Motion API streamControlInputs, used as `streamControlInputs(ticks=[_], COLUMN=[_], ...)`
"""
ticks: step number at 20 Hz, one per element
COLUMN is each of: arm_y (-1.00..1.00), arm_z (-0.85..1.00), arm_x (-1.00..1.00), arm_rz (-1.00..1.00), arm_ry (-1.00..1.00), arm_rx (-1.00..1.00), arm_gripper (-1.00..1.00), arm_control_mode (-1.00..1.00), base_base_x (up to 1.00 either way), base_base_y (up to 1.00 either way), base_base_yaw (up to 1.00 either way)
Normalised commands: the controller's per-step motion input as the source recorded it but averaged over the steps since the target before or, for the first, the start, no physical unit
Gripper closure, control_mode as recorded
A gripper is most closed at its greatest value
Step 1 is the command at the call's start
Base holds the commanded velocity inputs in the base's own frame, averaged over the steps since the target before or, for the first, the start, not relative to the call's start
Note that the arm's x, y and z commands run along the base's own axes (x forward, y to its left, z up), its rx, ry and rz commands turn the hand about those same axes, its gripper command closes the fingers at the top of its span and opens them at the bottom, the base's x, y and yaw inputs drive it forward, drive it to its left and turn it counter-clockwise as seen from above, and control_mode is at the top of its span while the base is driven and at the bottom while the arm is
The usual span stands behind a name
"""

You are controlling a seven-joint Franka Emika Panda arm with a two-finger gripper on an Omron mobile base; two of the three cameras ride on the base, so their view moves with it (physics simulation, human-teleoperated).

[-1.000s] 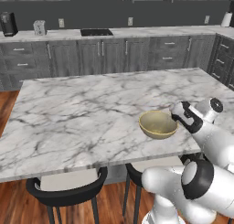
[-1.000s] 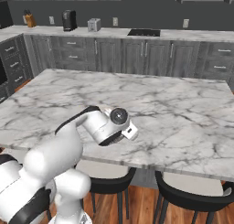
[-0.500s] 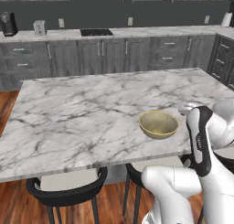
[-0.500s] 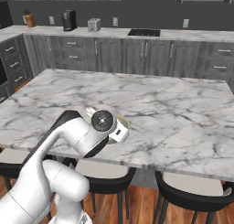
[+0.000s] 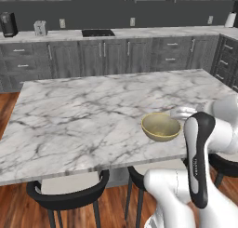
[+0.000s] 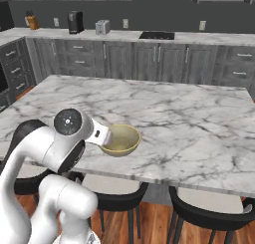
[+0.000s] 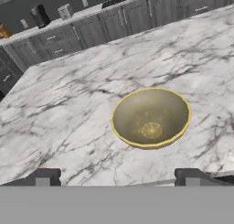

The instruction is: Pick up the bowls from the cabinet and place each bowl in front of a stool on the dining counter.

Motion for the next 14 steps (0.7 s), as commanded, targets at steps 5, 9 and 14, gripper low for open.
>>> streamControlInputs(ticks=[5,9,14], arm_y=[0.08,0.0,0.0], arm_z=[0.28,0.02,0.0], arm_x=[-0.11,-0.02,0.0], arm_rz=[0.11,0.03,0.0], arm_ry=[0.22,0.03,0.0], arm_rx=[-0.17,-0.04,0.0], arm_gripper=[-1.0,-1.0,-1.0], arm_control_mode=[-1.0,1.0,1.0], base_base_x=[0.0,-0.19,-0.39], base_base_y=[0.0,-0.08,-0.55], base_base_yaw=[0.0,0.09,0.04])
